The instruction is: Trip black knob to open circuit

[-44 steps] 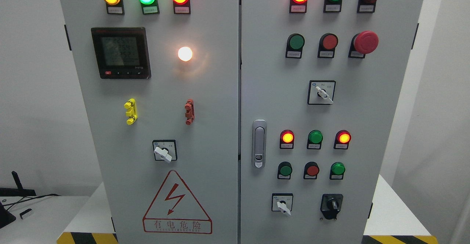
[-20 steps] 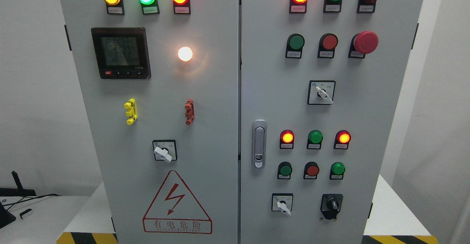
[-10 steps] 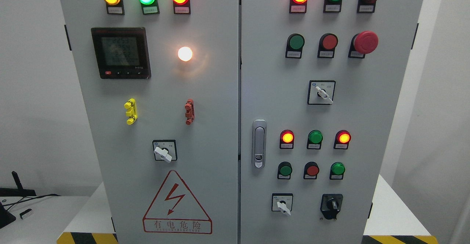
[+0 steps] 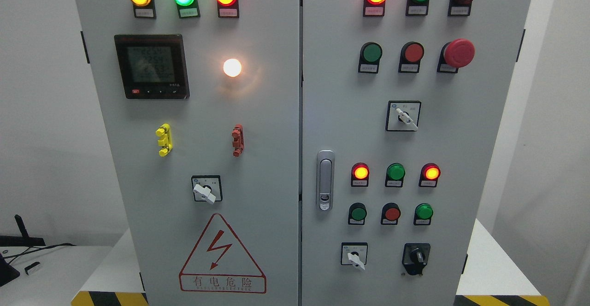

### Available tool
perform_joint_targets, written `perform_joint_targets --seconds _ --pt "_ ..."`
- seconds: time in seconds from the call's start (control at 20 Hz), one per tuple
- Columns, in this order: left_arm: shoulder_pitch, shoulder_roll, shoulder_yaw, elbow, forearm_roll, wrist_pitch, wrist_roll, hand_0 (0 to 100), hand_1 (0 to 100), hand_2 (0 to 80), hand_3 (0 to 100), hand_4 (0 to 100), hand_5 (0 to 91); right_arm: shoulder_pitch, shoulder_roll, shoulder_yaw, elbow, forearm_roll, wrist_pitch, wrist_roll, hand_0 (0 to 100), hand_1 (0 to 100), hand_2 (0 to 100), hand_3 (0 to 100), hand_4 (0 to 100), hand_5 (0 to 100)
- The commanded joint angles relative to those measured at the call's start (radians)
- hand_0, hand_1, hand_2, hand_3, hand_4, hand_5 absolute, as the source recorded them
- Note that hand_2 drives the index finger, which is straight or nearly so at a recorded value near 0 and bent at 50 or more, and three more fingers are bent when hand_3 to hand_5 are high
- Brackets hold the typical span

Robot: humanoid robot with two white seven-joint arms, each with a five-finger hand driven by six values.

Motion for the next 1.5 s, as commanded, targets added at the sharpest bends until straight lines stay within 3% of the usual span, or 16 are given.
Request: perform_joint_targets --seconds 0.0,0.15,0.35,0.55,0.95,1.05,1.3,1.45 --pt "0.0 0.001 0.0 0.0 0.005 0.0 0.0 12 39 0.0 0 0 0.0 0.007 0.014 -0.031 -0.409 -0.028 -0.135 -0.002 32 63 29 70 71 82" --pt "0.0 -0.001 0.0 0.0 0.005 0.0 0.0 12 39 0.0 0 0 0.0 0.007 0.017 -0.043 -0.541 -0.032 -0.042 -0.034 31 60 29 72 73 85" --pt "0.0 -0.001 0.0 0.0 0.005 0.0 0.0 12 39 0.0 0 0 0.0 0.0 0.015 -0.055 -0.65 -0.032 0.127 -0.04 31 60 30 73 75 87" --pt "0.0 -0.001 0.0 0.0 0.005 0.0 0.0 12 39 0.0 0 0 0.0 -0.017 0.015 -0.054 -0.715 -0.028 0.175 -0.04 31 60 29 73 77 88" --pt "0.0 0.001 0.0 0.0 0.005 0.0 0.0 12 39 0.0 0 0 0.0 -0.197 0.012 -0.034 -0.741 -0.028 0.382 -0.04 31 66 27 74 79 91" --pt "0.0 -0.001 0.0 0.0 0.005 0.0 0.0 12 39 0.0 0 0 0.0 -0.237 0.014 -0.011 -0.741 -0.027 0.425 -0.045 28 72 32 78 83 96" --pt "0.0 -0.001 0.0 0.0 0.005 0.0 0.0 12 39 0.0 0 0 0.0 -0.303 0.014 0.005 -0.741 -0.016 0.56 -0.13 25 77 39 80 88 100" --pt "0.0 0.001 0.0 0.0 0.005 0.0 0.0 12 39 0.0 0 0 0.0 -0.338 0.014 0.006 -0.739 -0.015 0.607 -0.157 25 77 42 82 89 100"
